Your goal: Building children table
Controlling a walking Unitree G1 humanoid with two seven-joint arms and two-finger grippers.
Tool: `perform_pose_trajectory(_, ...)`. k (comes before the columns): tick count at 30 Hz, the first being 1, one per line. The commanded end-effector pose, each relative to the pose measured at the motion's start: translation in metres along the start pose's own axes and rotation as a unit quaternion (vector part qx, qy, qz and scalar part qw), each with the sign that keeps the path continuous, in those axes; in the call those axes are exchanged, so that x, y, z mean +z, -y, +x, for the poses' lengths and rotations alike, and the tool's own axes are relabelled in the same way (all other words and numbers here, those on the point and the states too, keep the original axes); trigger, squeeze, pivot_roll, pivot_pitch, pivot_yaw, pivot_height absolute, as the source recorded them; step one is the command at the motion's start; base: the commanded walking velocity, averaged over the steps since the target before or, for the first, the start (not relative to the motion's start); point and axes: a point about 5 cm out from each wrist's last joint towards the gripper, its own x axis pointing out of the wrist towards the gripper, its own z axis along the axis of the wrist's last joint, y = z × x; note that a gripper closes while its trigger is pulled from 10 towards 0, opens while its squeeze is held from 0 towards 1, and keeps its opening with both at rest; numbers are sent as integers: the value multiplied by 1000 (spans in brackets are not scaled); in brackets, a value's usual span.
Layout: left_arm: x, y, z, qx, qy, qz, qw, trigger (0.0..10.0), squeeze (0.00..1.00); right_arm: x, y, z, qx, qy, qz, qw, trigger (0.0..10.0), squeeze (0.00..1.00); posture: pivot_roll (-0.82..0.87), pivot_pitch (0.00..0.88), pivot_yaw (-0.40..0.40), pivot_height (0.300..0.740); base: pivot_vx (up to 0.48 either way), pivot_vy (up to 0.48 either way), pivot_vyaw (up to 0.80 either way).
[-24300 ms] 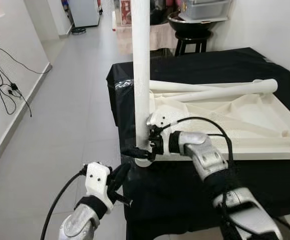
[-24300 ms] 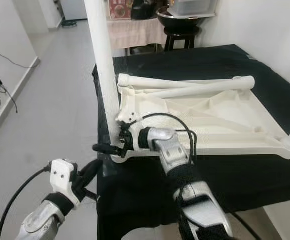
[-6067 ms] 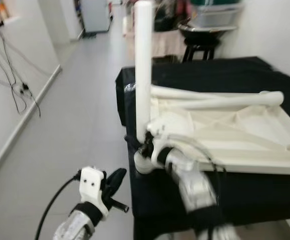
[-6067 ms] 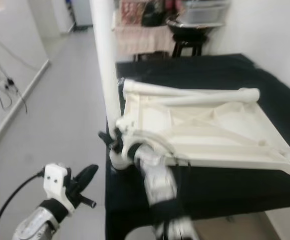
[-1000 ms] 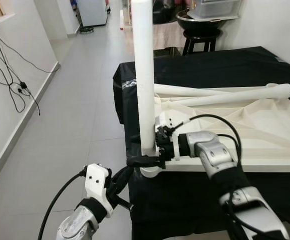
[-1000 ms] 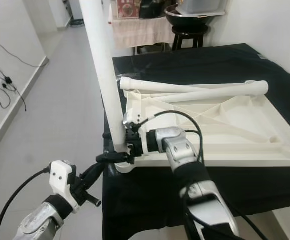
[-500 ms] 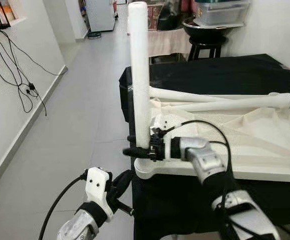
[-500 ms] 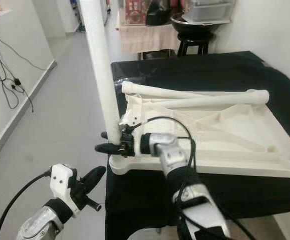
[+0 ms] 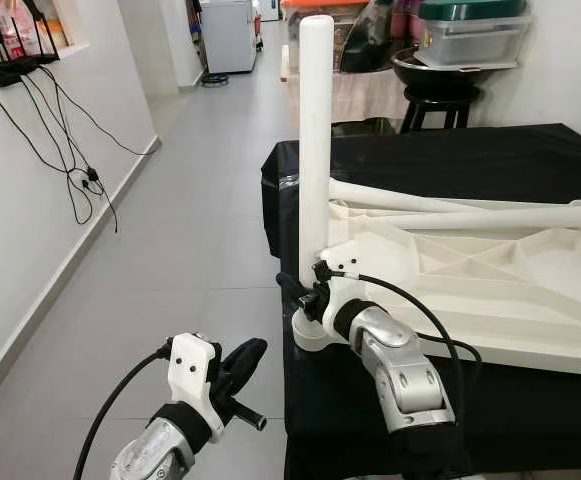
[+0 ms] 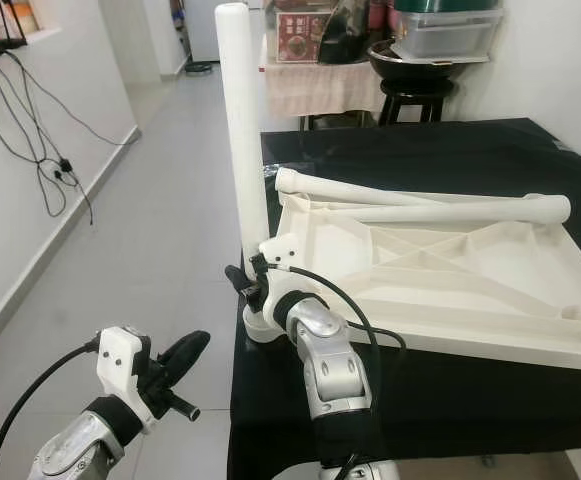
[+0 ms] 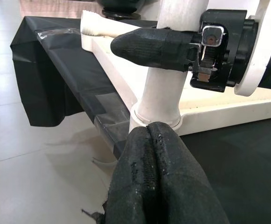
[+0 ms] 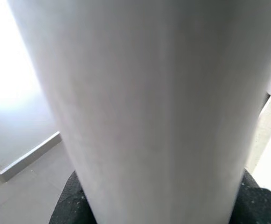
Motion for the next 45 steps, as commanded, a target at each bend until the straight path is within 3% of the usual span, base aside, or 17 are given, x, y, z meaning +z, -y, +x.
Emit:
perform_pose_trajectory(1,-1,-2,-1,2,-5,-1,1000,10000,0,-31,10,-7,-27,-78,37,996,0,0,-8,45,42,740,0,0,0)
perform_pose_trajectory(3,-1,-2,-1,1,-6,-2,1000,10000,0,-29,7,-6,-28,-80,36,996,0,0,-8,45,42,740,0,0,0)
perform_pose_trajectory(5,-1,-3,-1,-1,-7,-3,1000,10000,0,-26,5,-4,-27,-81,34,996,10000,0,-8,45,42,740,0,0,0)
perform_pose_trajectory(7,-1,-3,-1,-1,-7,-2,1000,10000,0,-21,3,-4,-19,-71,38,997,10000,0,-4,44,40,740,0,0,0)
perform_pose_trajectory(8,-1,-3,-1,-1,-7,-2,1000,10000,0,-18,2,-5,-13,-64,42,997,10000,1000,-4,44,40,740,0,0,0)
perform_pose_trajectory(12,-1,-4,0,0,-6,0,1000,10000,0,-3,5,1,38,-28,43,998,10000,1000,0,39,40,740,0,0,0)
perform_pose_trajectory(14,-2,-3,0,-5,-9,1,1000,10000,0,7,8,8,105,-11,23,994,10000,1000,12,32,38,740,0,0,0)
perform_pose_trajectory(19,-2,2,1,-25,-12,7,1000,10000,0,13,14,14,153,-18,-11,988,10000,1000,19,27,36,740,0,0,0)
perform_pose_trajectory(20,-2,6,1,-41,-14,8,999,10000,0,11,16,16,173,-29,-29,984,10000,0,20,25,33,740,0,0,0)
perform_pose_trajectory(27,-3,14,3,-80,-20,7,997,10000,0,4,15,23,239,-62,-47,968,10000,0,32,22,27,740,0,0,0)
perform_pose_trajectory(29,-3,14,3,-81,-20,6,997,10000,0,4,15,27,248,-65,-44,965,9608,0,33,21,27,740,0,0,0)
perform_pose_trajectory(30,-3,14,3,-81,-19,6,997,10000,0,4,16,30,253,-64,-38,965,0,0,35,19,27,740,0,0,0)
perform_pose_trajectory(37,-3,15,2,-75,-14,5,997,10000,0,1,24,32,255,-65,-17,965,0,0,36,24,24,740,0,0,0)
perform_pose_trajectory(43,-2,15,1,-73,-9,-1,997,10000,0,-17,36,14,253,-72,-10,965,0,0,21,34,27,740,0,0,0)
perform_pose_trajectory(44,-2,15,0,-73,-9,-2,997,10000,0,-22,40,7,233,-78,-16,969,0,0,21,34,27,740,0,0,0)
perform_pose_trajectory(45,-2,15,-1,-73,-9,-2,997,10000,0,-28,53,6,95,-98,-18,990,0,0,24,38,21,740,0,0,0)
